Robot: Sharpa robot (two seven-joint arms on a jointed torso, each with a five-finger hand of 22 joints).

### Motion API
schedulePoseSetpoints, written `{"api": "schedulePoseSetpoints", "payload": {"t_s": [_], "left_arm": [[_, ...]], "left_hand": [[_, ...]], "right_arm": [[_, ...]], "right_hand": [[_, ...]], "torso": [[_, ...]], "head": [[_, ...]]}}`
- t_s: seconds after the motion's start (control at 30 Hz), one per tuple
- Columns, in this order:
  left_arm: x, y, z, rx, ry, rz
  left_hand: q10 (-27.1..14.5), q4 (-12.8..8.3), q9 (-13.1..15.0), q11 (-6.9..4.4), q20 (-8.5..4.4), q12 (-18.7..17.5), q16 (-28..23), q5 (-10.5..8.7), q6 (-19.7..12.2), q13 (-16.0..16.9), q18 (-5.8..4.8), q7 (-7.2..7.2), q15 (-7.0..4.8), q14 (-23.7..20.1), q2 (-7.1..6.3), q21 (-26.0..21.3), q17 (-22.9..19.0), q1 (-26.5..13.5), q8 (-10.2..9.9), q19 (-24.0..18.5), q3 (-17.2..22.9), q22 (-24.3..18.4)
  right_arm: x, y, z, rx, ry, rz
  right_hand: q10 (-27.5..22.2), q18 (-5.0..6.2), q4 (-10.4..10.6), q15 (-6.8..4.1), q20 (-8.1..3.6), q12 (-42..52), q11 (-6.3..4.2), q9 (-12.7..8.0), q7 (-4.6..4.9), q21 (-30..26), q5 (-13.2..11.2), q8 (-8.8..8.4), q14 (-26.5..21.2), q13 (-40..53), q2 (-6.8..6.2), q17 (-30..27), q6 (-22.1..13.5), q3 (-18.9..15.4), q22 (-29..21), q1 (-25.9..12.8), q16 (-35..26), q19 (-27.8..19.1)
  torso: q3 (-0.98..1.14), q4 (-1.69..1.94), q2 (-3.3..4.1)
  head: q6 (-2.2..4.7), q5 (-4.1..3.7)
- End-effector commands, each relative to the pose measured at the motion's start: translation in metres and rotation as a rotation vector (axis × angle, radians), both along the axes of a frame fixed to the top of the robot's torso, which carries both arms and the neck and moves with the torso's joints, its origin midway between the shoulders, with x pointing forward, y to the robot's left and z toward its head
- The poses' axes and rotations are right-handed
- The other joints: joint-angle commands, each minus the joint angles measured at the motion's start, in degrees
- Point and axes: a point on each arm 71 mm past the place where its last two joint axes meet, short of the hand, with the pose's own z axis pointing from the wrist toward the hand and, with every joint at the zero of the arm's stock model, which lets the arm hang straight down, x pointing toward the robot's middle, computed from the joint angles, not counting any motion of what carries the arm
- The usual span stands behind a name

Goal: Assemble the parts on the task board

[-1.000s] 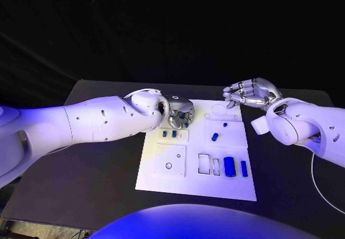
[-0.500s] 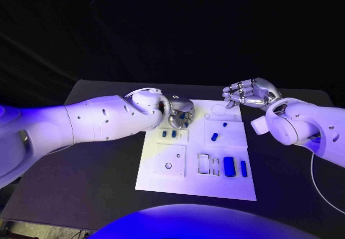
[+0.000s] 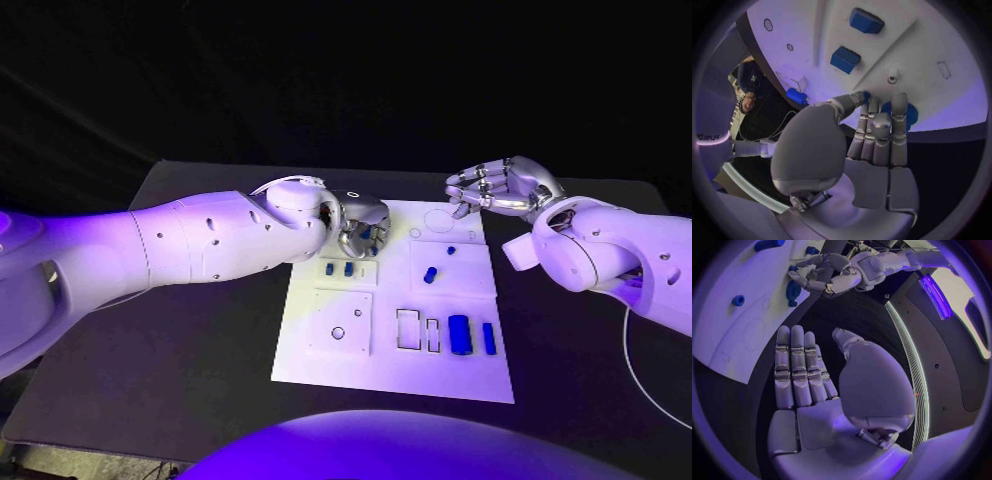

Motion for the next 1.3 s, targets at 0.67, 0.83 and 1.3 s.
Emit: {"api": "schedulePoseSetpoints", "payload": {"t_s": [0.67,0.83,1.3], "left_arm": [[-0.003,0.006,-0.005,-0.047,-0.005,0.014],[-0.004,0.008,0.0,-0.086,-0.022,0.015],[-0.005,0.019,0.027,-0.179,-0.07,0.04]], "left_hand": [[3.4,-1.0,0.6,-0.53,-0.49,-1.8,2.4,-0.3,2.7,0.2,-0.89,-0.2,-0.52,3.2,1.71,3.9,3.4,-0.7,-0.3,3.6,0.7,4.7],[3.4,-1.1,0.6,-0.53,-0.5,-2.0,2.5,-0.29,2.7,0.2,-0.94,-0.19,-0.53,3.4,1.64,4.1,3.7,-0.7,-0.4,3.8,0.7,4.9],[3.7,-1.4,0.6,-0.51,-0.52,-2.3,2.7,-0.28,2.8,0.2,-1.04,-0.15,-0.53,3.7,1.42,4.5,4.1,-0.7,-0.6,4.1,0.8,5.4]], "right_arm": [[-0.001,0.001,0.001,0.001,-0.01,0.012],[0.0,0.0,0.001,0.0,-0.01,0.01],[0.001,-0.002,0.0,-0.002,-0.012,0.006]], "right_hand": [[-0.4,0.26,-0.3,0.31,0.18,0.0,-0.14,0.1,0.1,-0.3,0.0,0.31,-0.2,-0.1,-0.05,0.0,-0.3,-0.1,-0.1,0.6,-0.4,0.3],[-0.4,0.26,-0.3,0.31,0.18,0.0,-0.14,0.1,0.1,-0.3,0.0,0.31,-0.2,-0.1,-0.05,0.0,-0.3,-0.1,-0.1,0.6,-0.4,0.3],[-0.4,0.26,-0.3,0.31,0.18,0.0,-0.14,0.1,0.1,-0.3,0.0,0.31,-0.2,-0.1,-0.05,0.0,-0.3,-0.1,-0.1,0.6,-0.4,0.3]], "torso": [[0.0,-0.01,0.01],[0.0,0.02,-0.04],[-0.01,0.03,-0.07]], "head": [[0.0,0.02],[0.0,0.03],[0.0,0.25]]}}
